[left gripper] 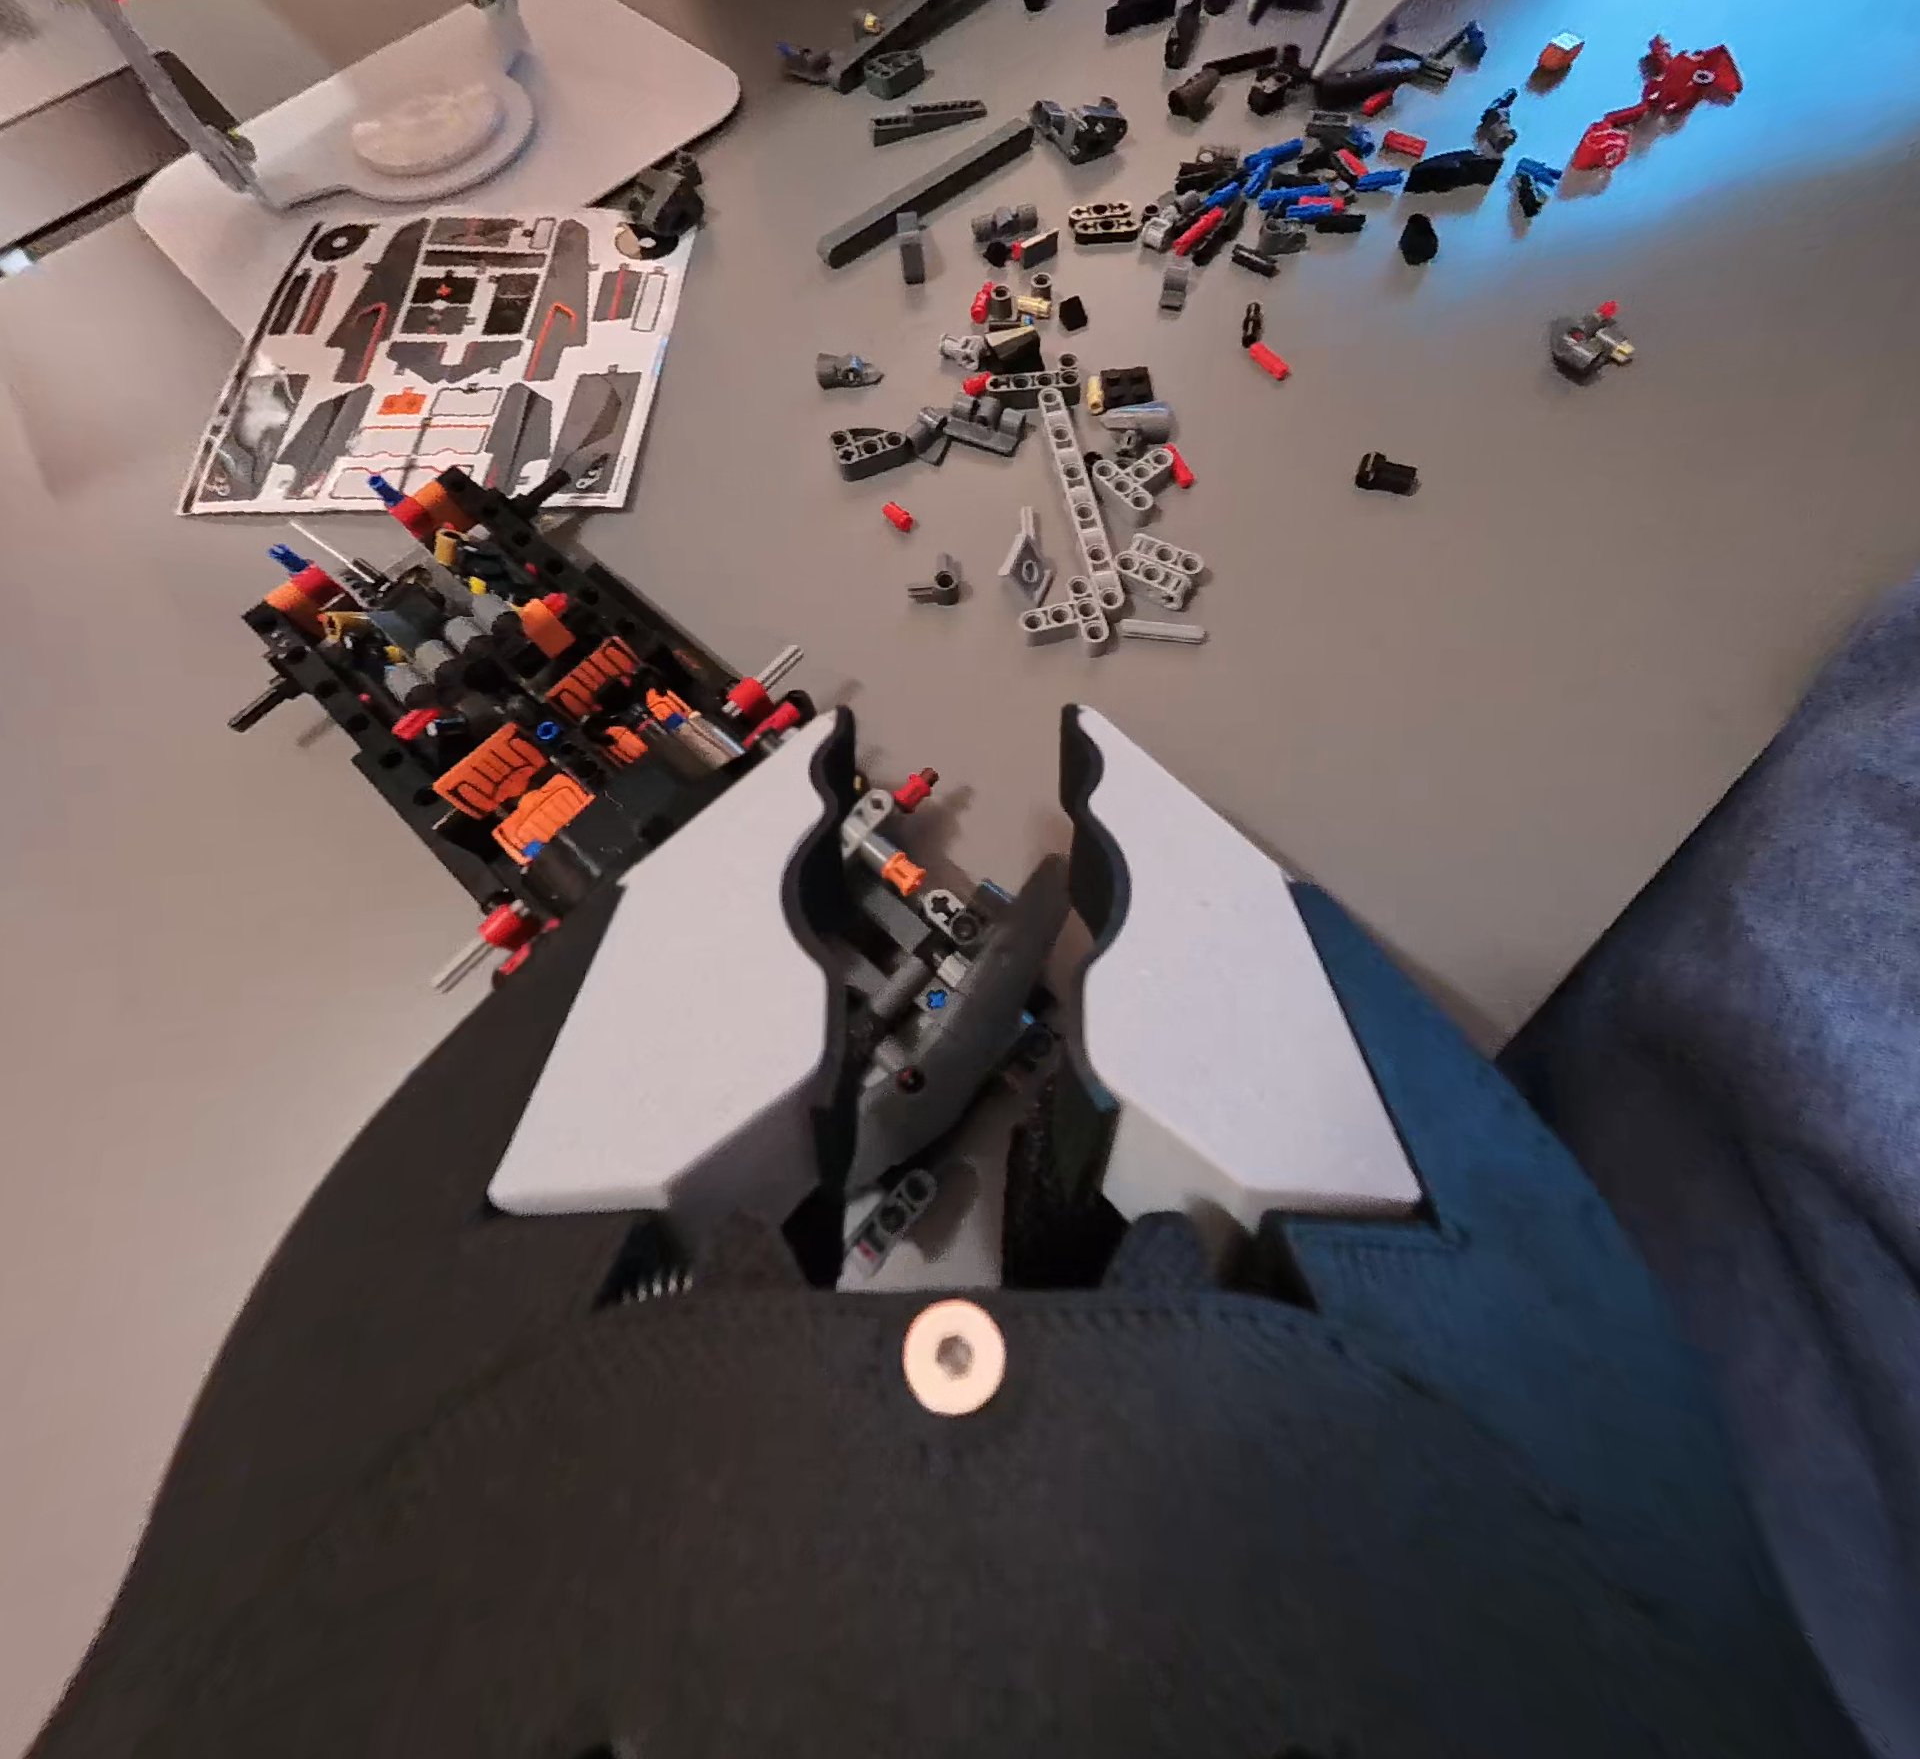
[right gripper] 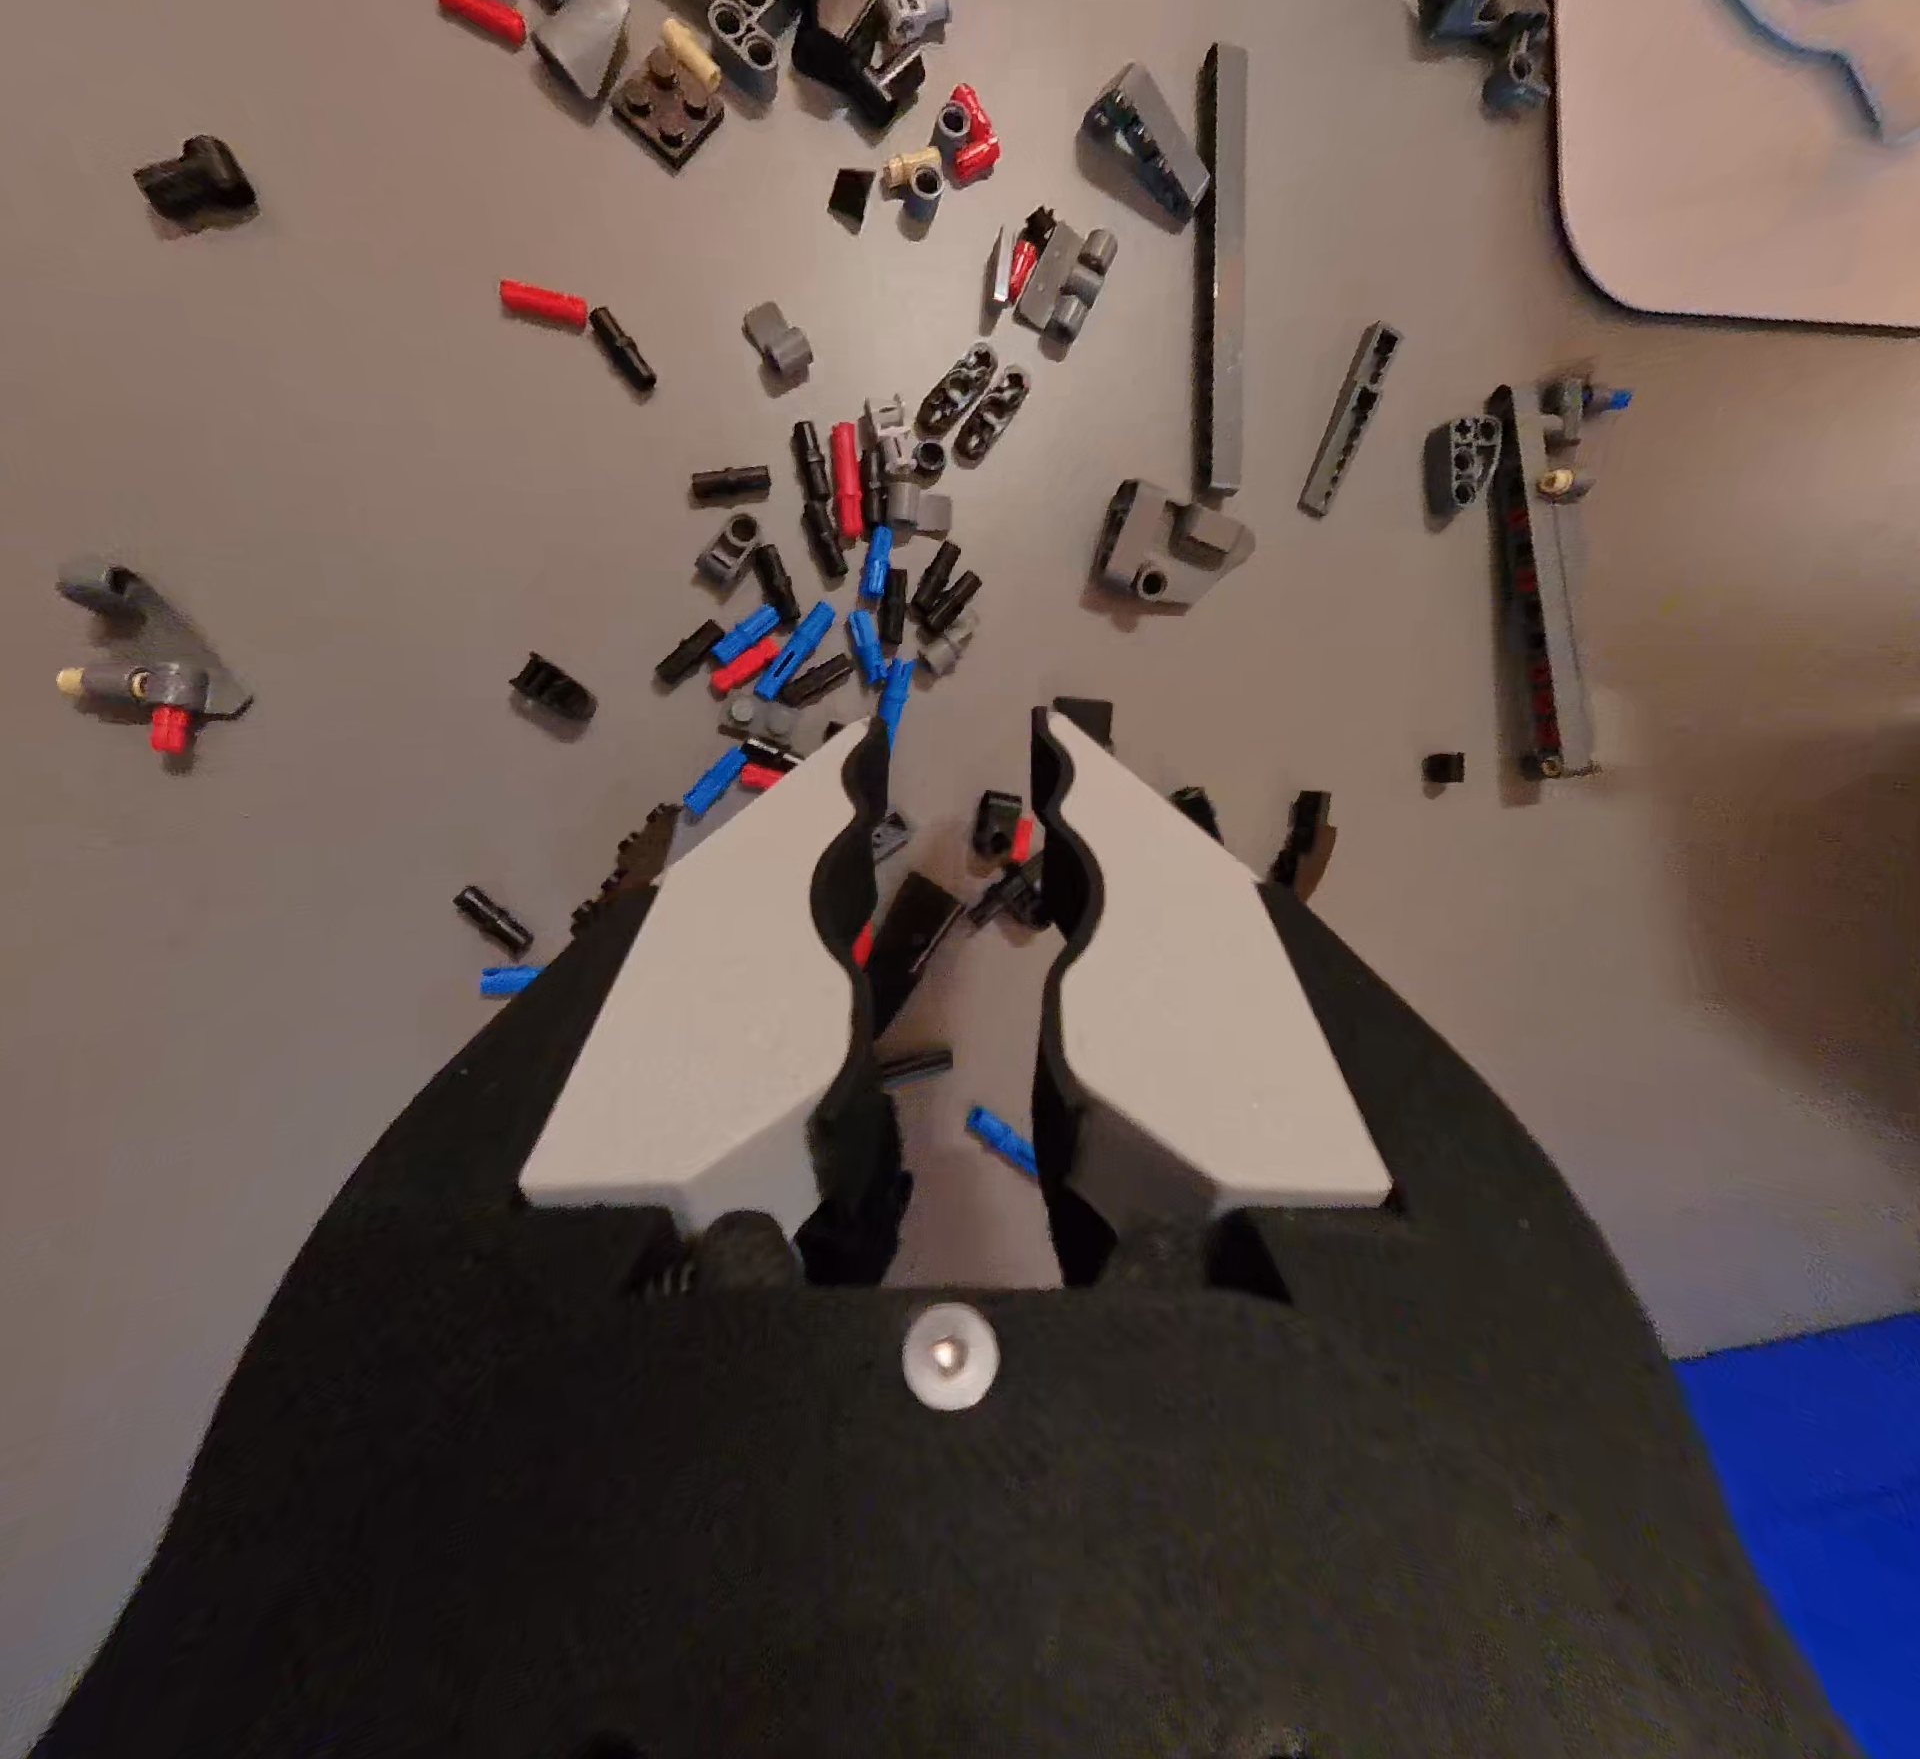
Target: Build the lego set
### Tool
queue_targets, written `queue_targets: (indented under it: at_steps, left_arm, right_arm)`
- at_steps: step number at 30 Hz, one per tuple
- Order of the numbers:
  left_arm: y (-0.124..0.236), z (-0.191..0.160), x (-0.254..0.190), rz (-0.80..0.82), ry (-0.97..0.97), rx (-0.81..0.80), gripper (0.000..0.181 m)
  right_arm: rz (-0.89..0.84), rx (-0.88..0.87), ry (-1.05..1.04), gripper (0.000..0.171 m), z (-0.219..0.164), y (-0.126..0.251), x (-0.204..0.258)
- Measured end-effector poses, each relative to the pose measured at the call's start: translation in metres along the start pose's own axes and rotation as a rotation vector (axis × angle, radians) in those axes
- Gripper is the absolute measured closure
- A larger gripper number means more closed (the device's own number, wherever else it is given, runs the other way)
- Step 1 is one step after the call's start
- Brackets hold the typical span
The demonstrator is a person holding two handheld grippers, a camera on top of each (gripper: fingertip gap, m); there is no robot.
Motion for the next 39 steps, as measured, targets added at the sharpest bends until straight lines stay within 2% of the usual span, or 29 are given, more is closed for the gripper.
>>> queue_targets:
  at_steps: [6,14,23,31,39]
  left_arm:
    - [-0.005,0.002,0.004,-0.009,-0.017,0.009,0.144]
    - [-0.015,0.013,-0.009,-0.08,-0.03,0.003,0.144]
    - [-0.046,0.034,-0.044,-0.204,-0.065,-0.009,0.144]
    - [-0.059,0.036,-0.056,-0.233,-0.081,0.008,0.144]
    - [-0.062,0.033,-0.055,-0.236,-0.067,0.013,0.144]
  right_arm:
    - [0.028,0.003,0.002,0.151,0.01,-0.007,-0.013]
    - [0.048,0.063,0.0,0.169,-0.016,-0.005,-0.023]
    - [0.084,0.102,-0.01,0.158,-0.044,-0.001,-0.016]
    - [0.072,0.082,0.005,0.161,-0.044,-0.004,-0.017]
    - [0.023,0.109,-0.032,0.161,-0.054,0.011,-0.031]
Point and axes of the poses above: each gripper's, where its closed fingertips meet, y back along the fingers, z out of its top, x = y × z across the jaws, the point moved 1 cm from there along y, back along the fingers, and after that the axes turned 4 degrees about -z, right-handed, at the moved point
